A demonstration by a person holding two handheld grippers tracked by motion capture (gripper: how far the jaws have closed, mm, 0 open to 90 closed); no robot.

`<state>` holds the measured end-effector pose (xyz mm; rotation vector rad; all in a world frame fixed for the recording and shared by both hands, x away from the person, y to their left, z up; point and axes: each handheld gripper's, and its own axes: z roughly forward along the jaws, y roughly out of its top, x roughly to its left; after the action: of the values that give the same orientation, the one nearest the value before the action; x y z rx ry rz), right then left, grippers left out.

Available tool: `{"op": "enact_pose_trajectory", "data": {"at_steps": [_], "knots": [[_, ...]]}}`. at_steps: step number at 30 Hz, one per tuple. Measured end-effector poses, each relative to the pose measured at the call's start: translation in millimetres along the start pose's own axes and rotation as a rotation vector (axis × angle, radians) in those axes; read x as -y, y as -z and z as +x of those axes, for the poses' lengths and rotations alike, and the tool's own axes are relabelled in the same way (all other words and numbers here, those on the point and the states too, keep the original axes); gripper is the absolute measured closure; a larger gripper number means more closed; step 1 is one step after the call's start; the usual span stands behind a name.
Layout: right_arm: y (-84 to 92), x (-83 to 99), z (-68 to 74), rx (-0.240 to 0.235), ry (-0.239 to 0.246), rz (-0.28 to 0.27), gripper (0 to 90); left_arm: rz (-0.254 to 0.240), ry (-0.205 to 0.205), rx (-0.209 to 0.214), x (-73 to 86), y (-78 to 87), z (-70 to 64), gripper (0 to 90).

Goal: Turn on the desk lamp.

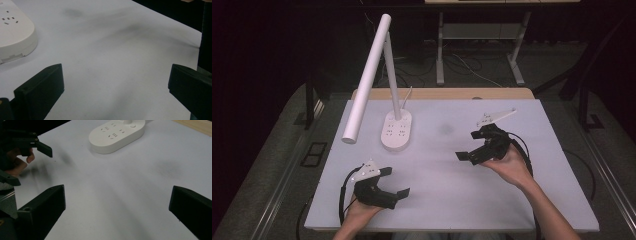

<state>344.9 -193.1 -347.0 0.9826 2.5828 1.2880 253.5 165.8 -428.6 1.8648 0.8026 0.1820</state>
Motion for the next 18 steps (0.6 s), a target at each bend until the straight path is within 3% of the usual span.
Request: {"op": "enact_pose_trajectory", "data": {"at_steps": [18], "knots": [[-32.6,-42.0,-5.7,-0.005,0.028,0.037,0.4,-0.003,0.002,0.001,-0.2,1.6,0.2,0.0]]}}
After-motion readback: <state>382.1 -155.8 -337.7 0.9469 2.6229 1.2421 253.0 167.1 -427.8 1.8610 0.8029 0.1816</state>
